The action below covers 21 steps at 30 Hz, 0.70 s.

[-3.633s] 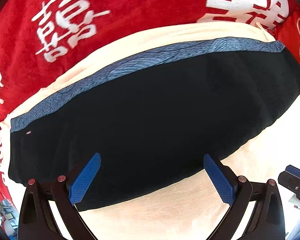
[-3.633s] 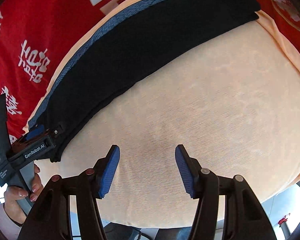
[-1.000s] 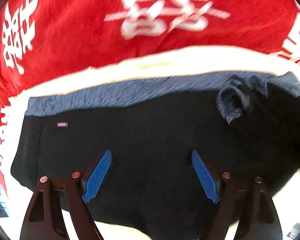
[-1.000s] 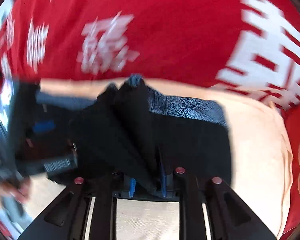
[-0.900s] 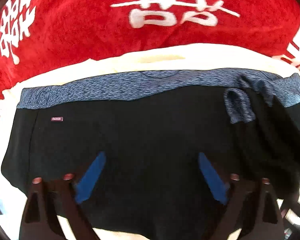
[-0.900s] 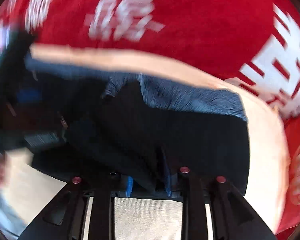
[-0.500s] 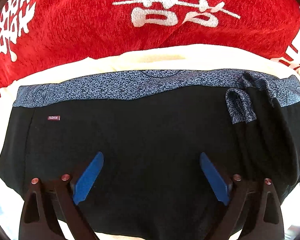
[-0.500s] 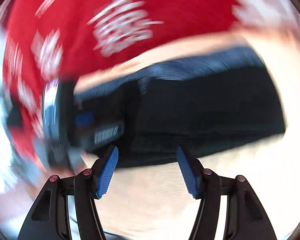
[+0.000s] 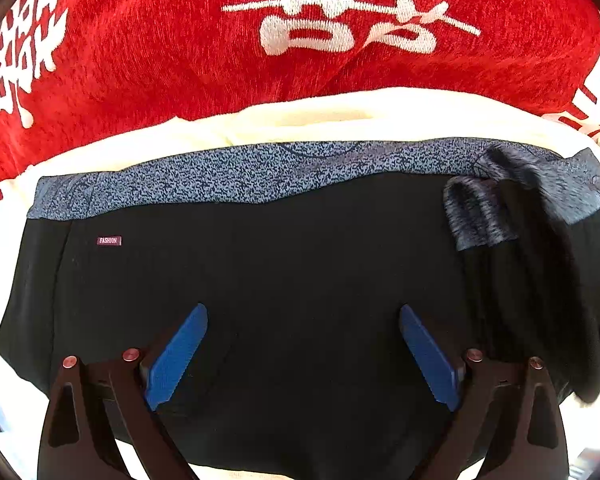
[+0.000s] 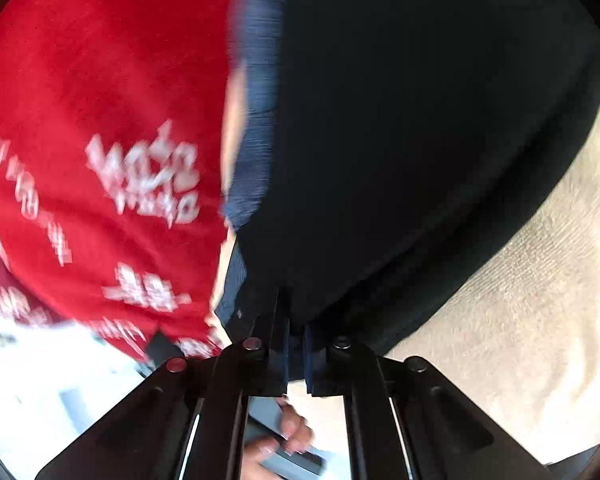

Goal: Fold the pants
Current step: 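Lay the folded end onto the trousers with the right gripper and release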

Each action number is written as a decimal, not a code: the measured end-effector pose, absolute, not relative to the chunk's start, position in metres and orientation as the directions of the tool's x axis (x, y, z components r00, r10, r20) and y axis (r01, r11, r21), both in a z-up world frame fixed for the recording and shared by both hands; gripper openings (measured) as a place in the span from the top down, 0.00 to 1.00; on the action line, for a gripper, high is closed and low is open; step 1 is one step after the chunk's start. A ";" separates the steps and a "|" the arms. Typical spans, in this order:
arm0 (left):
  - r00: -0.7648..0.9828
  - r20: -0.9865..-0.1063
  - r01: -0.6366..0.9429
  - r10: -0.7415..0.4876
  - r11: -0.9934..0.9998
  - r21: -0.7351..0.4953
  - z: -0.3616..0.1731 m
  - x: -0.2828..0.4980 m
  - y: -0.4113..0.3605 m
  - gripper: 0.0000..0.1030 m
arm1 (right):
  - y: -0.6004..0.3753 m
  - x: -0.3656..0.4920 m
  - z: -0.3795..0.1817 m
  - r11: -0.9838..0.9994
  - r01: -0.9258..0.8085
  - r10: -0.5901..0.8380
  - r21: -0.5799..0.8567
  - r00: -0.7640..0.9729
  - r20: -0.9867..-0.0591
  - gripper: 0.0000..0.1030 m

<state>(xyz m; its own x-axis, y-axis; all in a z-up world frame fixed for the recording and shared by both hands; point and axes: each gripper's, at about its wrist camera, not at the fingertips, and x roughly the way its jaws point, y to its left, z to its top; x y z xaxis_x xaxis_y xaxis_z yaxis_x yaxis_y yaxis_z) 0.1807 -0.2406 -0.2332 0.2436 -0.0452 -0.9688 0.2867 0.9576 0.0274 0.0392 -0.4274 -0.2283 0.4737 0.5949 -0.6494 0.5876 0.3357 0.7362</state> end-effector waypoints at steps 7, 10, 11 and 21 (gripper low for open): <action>0.268 -0.963 0.265 0.021 0.959 0.095 -0.209 0.182 -0.234 0.05 | -0.384 0.066 -0.224 0.752 0.417 0.455 0.510 0.231 -0.860 0.91; 0.284 -0.959 0.275 -0.004 0.958 0.078 -0.185 0.185 -0.233 0.05 | -0.374 0.063 -0.193 0.833 0.289 0.431 0.473 0.199 -0.880 0.60; 0.290 -0.957 0.284 -0.017 0.956 0.069 -0.178 0.185 -0.236 0.05 | -0.374 0.063 -0.180 0.847 0.247 0.423 0.471 0.223 -0.878 0.52; 0.235 -0.958 0.418 -0.163 0.907 -0.051 -0.171 0.180 -0.345 0.05 | -0.503 0.097 -0.174 0.907 0.329 0.164 0.264 0.300 -0.940 0.90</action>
